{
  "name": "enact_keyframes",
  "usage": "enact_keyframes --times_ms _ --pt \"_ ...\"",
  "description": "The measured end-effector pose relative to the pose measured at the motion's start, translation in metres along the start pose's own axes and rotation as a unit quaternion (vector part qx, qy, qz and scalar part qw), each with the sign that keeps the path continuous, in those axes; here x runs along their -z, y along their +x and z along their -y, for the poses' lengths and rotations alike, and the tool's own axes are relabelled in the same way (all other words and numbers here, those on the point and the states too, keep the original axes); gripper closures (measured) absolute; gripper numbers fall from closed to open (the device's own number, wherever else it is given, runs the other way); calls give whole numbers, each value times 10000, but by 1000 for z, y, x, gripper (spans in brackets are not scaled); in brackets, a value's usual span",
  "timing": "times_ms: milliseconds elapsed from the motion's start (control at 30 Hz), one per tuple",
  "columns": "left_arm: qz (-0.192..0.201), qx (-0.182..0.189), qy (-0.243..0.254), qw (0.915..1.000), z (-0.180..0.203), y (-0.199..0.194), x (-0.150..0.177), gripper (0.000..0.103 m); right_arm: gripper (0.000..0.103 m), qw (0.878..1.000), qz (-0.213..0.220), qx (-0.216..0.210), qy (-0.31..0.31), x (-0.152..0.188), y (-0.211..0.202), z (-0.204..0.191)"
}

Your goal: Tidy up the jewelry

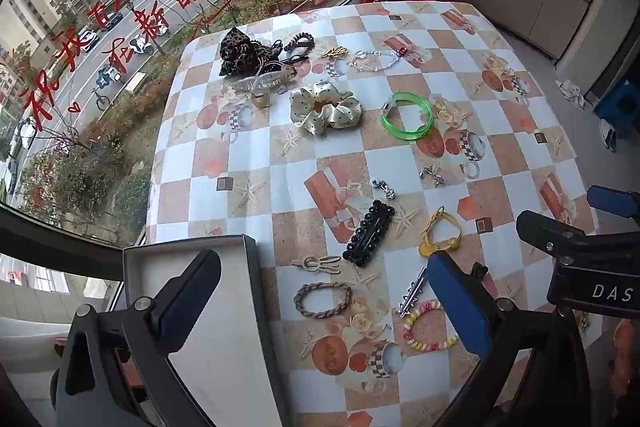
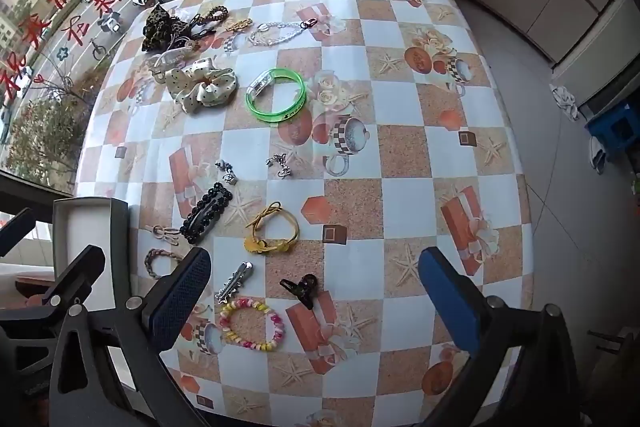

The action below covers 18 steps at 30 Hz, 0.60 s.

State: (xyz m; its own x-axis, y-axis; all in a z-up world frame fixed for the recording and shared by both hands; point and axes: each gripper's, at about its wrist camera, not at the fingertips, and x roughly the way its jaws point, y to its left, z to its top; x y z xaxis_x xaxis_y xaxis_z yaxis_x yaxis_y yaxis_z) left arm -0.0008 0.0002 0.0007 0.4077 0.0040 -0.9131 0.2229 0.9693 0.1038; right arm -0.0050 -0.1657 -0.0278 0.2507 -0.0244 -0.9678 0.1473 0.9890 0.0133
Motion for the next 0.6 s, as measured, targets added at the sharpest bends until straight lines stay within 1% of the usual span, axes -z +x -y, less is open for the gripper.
enact_keyframes --times_ms 67,100,133,167,233,300,333,533,600 --pt "24 94 67 9999 1 -4 1 0 0 9999 -28 -99 102 1 2 0" --pt "54 108 81 9999 1 -7 3 0 0 9997 -50 -221 89 1 2 2" --pt "24 300 -58 9995 -8 -6 3 0 0 9999 21 -163 3 2 0 -1" --pt "-32 323 -76 9994 -8 -6 1 0 0 9998 -29 -213 5 0 0 0" --pt "-73 196 -65 9998 0 -4 -2 0 0 9996 -102 -248 6 -1 -1 -2" --pt "-90 271 -90 9996 -3 -3 -5 0 0 9996 -91 -282 7 -1 0 -3" --pt "-14 296 -116 9995 -5 -7 -2 0 0 9995 -85 -311 16 -2 -1 0" --pt "1 297 -170 9994 -10 -5 -7 0 0 9994 -152 -305 82 -5 2 2" --pt "-15 373 -188 9991 -12 -5 -7 0 0 9990 -192 -402 104 -5 4 4"
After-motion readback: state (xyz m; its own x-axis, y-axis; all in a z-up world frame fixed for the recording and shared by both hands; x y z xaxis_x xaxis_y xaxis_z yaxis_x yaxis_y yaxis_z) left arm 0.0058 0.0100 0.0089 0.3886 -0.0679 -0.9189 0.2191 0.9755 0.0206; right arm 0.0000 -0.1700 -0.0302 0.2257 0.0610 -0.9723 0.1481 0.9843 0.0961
